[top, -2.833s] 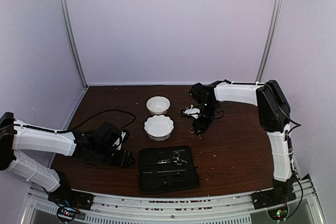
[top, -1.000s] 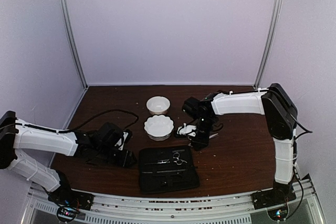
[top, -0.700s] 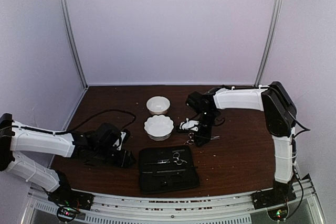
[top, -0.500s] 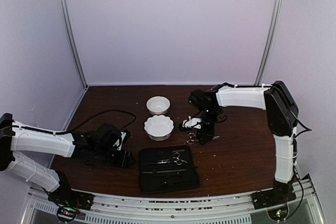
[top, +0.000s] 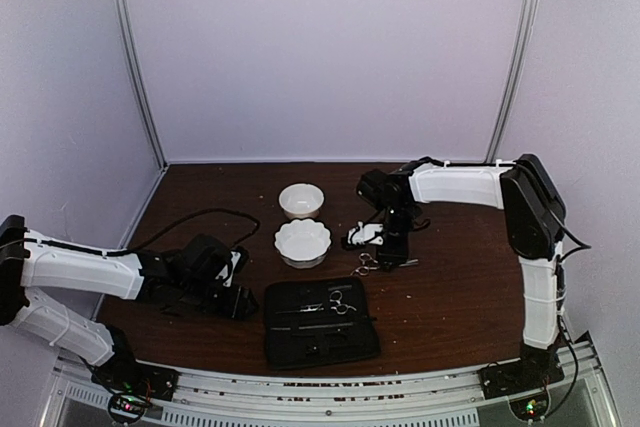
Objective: Sort the hair-cutting tools
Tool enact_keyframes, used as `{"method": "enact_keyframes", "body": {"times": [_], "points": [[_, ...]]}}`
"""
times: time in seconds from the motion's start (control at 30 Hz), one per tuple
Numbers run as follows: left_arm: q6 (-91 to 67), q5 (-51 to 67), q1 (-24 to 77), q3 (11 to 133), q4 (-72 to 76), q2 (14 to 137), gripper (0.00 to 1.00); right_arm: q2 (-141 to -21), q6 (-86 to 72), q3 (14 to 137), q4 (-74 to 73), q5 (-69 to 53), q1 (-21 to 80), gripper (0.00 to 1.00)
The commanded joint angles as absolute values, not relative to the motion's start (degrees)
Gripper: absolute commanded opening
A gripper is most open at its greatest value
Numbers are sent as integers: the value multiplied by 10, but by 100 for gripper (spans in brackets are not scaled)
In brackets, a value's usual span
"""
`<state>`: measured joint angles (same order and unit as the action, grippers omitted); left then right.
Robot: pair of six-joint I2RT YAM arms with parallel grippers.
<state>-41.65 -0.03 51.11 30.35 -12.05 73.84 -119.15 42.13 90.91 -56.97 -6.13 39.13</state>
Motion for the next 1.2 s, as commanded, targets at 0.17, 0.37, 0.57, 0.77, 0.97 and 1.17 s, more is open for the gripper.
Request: {"method": "enact_keyframes", "body": {"times": [0.17,0.37,0.57,0.77,0.97,1.17], "points": [[-408,-3,514,318,-110,749,53,-1225,433,932,-585,-55,382,38],[-407,-2,514,322,-110,754,53,-1237,438,935,-603,-62,373,31],[-403,-1,514,329,-113,758,53,-1240,428,923,-607,-67,369,15],[-399,-7,514,331,-122,753,53,-1210,408,884,-583,-56,366,4],[-398,-7,514,332,-125,756,53,-1161,385,863,-579,-63,359,2],[-395,-7,514,333,-124,760,53,-1117,365,858,-584,-82,358,1]]}}
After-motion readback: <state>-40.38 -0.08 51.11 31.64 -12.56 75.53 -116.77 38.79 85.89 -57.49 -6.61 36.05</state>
